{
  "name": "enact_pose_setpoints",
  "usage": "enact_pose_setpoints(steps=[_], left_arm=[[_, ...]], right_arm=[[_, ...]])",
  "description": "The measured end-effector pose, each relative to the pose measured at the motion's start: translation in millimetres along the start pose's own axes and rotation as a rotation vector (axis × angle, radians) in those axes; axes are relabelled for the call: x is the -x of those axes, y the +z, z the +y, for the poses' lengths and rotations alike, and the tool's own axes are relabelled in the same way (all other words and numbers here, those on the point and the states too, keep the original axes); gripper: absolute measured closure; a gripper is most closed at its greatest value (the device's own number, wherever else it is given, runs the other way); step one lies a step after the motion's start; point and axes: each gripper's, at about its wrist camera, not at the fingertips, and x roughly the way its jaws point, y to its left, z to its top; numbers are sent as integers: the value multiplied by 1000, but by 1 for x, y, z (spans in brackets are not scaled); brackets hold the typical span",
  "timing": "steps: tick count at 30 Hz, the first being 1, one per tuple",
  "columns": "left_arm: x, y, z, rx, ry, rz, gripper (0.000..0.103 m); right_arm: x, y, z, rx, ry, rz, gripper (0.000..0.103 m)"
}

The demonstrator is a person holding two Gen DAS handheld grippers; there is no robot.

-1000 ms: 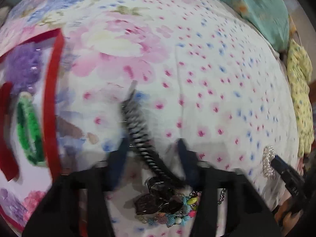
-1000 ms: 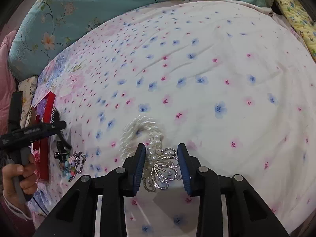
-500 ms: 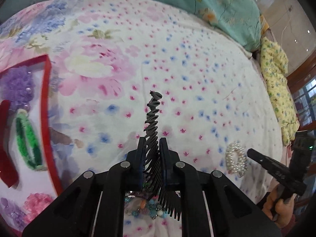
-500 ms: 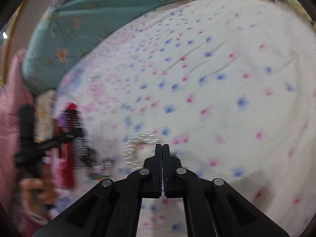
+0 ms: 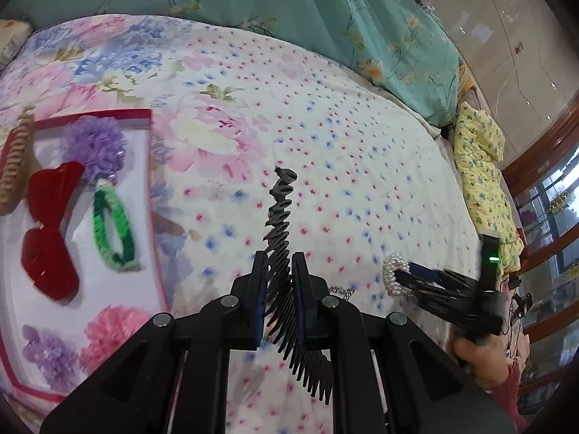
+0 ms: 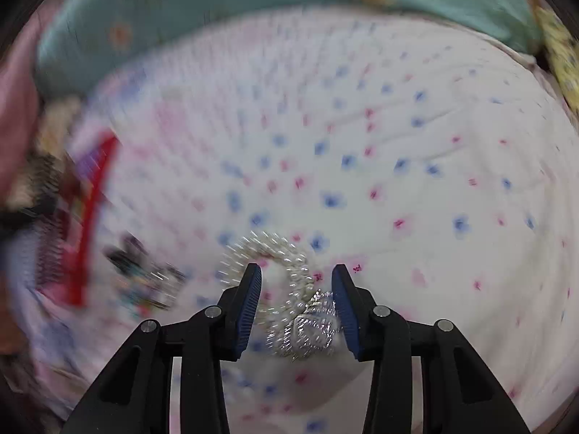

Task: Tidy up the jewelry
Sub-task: 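Carry the comb and pearl bracelet over the tray with both tools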

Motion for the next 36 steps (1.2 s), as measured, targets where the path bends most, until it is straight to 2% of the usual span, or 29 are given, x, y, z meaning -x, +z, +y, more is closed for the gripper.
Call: enact_pose_setpoints(steps=[2,3,11,16,28,36], left_arm=[[8,-5,4,7,0,-6,92],[11,-8,7,11,1,-9,92],[33,-29,36,61,24,-25,92],[54,-42,65,111,64,-49,92],[105,-56,142,244,173,-132,92],[102,-45,183,339,234,-152,92]], right_arm=[[-6,2,12,70,-69,-27,69],[-6,2,16,77,-73,-30,93],[25,-4,15,-106,171,-136,93],[36,2,54,-108,314,-161,93],[40,17,166,33,481,-152,93],[30,35,219,58,548,-152,93]])
